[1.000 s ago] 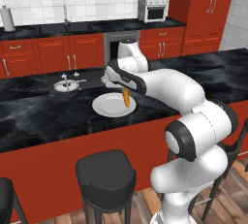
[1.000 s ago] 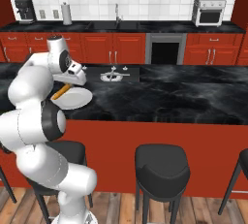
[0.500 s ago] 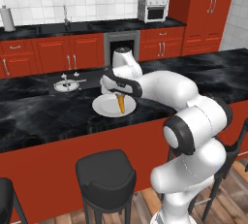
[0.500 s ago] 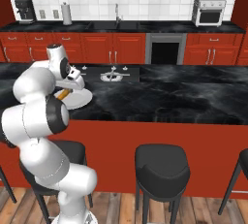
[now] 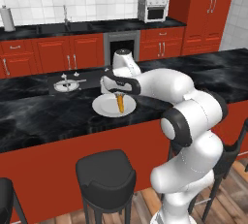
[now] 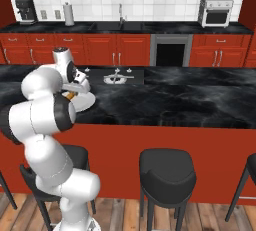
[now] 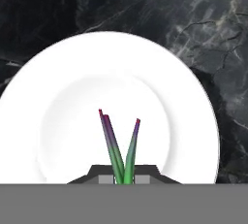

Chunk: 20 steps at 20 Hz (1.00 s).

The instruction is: Pick carrot from the fridge and place it on the plate on the counter.

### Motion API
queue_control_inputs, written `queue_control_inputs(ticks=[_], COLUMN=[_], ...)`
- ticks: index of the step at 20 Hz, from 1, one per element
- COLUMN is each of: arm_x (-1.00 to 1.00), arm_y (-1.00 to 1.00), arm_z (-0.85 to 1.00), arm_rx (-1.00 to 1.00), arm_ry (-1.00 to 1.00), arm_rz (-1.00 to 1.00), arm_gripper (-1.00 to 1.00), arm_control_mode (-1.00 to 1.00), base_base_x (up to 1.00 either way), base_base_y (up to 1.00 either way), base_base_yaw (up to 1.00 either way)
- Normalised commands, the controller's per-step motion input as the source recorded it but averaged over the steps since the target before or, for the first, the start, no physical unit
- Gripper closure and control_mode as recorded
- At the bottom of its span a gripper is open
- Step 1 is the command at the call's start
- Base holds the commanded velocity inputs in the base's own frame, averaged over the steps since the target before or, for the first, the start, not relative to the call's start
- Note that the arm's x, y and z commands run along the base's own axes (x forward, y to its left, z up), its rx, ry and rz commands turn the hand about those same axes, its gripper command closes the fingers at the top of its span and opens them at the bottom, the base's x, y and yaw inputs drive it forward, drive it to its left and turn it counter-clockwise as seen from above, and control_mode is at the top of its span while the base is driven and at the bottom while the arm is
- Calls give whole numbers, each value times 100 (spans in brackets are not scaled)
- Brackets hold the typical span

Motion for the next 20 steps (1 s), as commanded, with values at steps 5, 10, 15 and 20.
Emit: queue_control_inputs(ticks=[5,10,15,20], arm_x=[24,2,0,0], arm_y=[0,3,0,0], arm_z=[-9,-1,0,2], arm_rx=[0,0,0,0], arm_ry=[-3,-1,0,0], arm_rz=[0,0,0,0], arm_gripper=[-100,-100,-100,-100], arm_control_mode=[-100,-100,-100,-100], base_base_x=[0,0,0,0], base_base_y=[0,0,0,0], base_base_yaw=[0,0,0,0])
